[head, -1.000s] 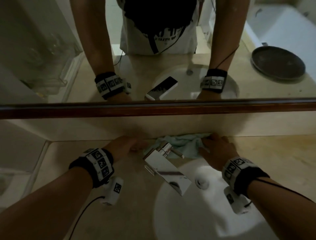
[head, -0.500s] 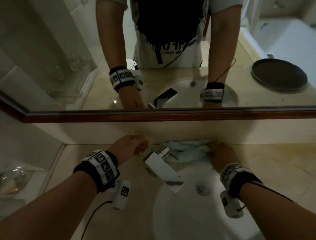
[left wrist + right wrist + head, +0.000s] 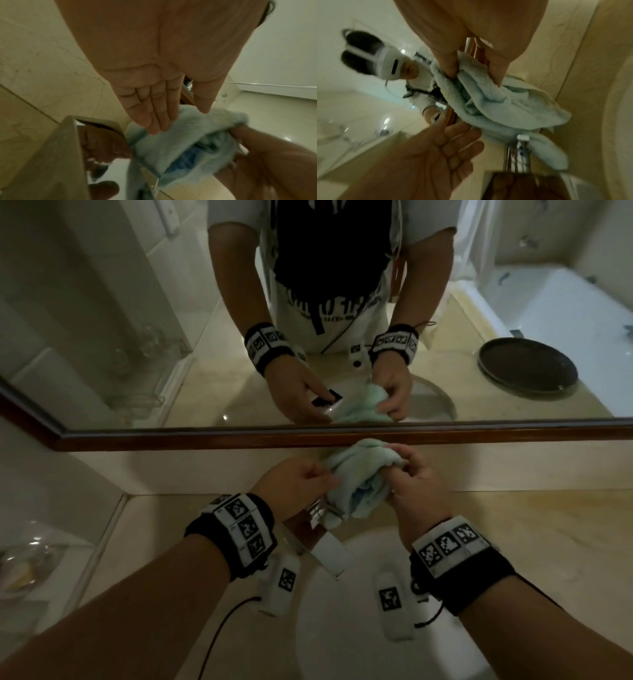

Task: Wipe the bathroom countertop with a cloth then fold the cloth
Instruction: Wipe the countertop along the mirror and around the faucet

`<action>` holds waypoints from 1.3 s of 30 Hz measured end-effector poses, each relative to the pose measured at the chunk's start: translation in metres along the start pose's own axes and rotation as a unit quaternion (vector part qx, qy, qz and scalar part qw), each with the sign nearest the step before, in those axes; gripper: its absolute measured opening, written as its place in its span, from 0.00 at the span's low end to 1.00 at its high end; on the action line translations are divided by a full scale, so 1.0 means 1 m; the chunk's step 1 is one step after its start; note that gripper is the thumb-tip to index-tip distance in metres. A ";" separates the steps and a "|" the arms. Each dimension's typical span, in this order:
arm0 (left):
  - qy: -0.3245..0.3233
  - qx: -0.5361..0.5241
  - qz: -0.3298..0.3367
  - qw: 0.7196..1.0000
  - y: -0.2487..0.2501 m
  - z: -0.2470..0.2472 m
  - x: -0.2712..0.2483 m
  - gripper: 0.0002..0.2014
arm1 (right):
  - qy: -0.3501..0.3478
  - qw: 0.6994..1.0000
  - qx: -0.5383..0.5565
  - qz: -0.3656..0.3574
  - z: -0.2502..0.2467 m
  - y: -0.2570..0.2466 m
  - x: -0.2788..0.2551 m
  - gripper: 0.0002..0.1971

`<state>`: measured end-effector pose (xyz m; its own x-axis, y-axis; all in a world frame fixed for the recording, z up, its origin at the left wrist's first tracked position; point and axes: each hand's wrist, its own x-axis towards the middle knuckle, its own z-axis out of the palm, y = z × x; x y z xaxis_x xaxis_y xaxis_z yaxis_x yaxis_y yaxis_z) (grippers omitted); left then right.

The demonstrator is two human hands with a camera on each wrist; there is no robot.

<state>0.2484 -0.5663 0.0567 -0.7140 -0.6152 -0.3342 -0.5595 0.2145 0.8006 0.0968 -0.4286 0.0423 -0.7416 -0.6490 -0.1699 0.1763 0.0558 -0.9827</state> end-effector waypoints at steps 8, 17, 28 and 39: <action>0.047 -0.070 -0.064 0.994 -0.051 -0.038 -0.016 0.26 | -0.147 0.980 -0.132 -0.033 0.101 0.008 -0.003 0.16; 0.133 -0.184 -0.124 0.966 -0.106 -0.081 -0.031 0.18 | -0.255 0.933 -0.242 -0.075 0.173 0.021 -0.010 0.17; 0.072 0.022 -0.021 0.997 -0.025 -0.008 0.006 0.20 | -0.181 0.967 -0.174 -0.050 0.068 -0.002 0.019 0.12; -0.136 0.259 0.071 0.954 0.030 0.065 0.039 0.19 | -0.068 0.989 -0.123 -0.040 -0.060 0.013 0.023 0.12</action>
<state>0.1760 -0.5349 0.0355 -0.8411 -0.3478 -0.4142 -0.5320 0.6700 0.5178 0.0428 -0.3975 0.0215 -0.6502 -0.7536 -0.0966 -0.0541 0.1727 -0.9835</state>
